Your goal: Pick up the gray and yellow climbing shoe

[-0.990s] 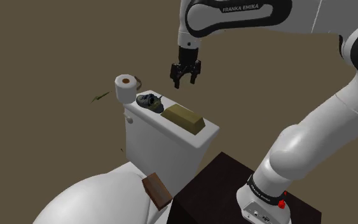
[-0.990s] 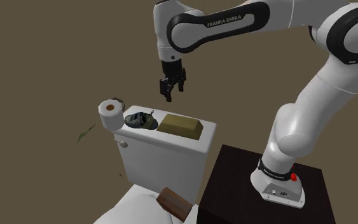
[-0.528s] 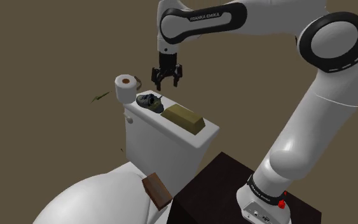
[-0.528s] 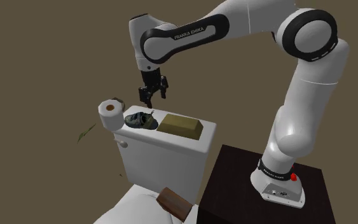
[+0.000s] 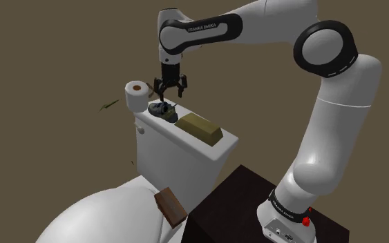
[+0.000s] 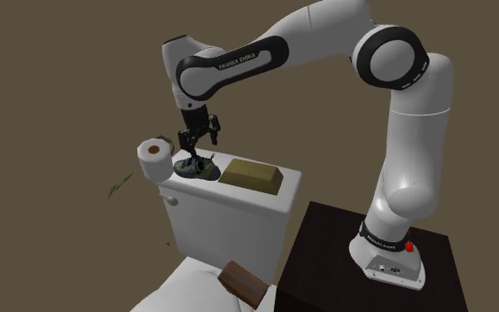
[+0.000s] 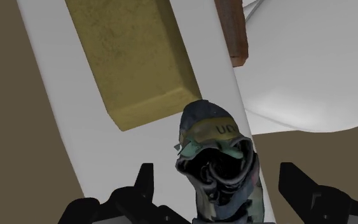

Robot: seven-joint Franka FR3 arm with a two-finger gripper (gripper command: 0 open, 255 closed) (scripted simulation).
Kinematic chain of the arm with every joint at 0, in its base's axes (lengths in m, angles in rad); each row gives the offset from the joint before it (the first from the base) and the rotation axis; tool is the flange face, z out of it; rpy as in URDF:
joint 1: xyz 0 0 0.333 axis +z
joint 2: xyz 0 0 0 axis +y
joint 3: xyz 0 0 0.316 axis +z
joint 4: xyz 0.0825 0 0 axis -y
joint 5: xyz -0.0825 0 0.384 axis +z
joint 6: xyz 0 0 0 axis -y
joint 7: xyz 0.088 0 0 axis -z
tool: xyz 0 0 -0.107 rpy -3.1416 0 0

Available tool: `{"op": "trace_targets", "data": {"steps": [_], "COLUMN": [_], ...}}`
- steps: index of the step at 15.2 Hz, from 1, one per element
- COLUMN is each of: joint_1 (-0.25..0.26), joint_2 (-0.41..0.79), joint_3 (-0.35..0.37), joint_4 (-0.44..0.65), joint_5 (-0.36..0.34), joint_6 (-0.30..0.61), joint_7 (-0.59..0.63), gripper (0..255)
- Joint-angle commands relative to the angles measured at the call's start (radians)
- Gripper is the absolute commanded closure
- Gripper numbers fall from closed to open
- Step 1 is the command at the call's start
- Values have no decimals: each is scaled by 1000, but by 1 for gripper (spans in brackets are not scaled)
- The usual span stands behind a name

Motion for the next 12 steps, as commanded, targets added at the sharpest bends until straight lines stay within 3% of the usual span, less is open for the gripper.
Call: {"op": "trace_targets", "data": {"steps": [1, 5, 6, 12], "joint_1": [0, -1, 0, -1], "joint_2": [3, 11, 11, 11], "joint_3": [-1, -1, -1, -1], "joint_4": [-20, -45, -46, -46], "joint_5": [-1, -3, -3, -3], "joint_6": [24, 56, 57, 57], "joint_7": [2, 4, 5, 5], "gripper": [0, 0, 255, 255]}}
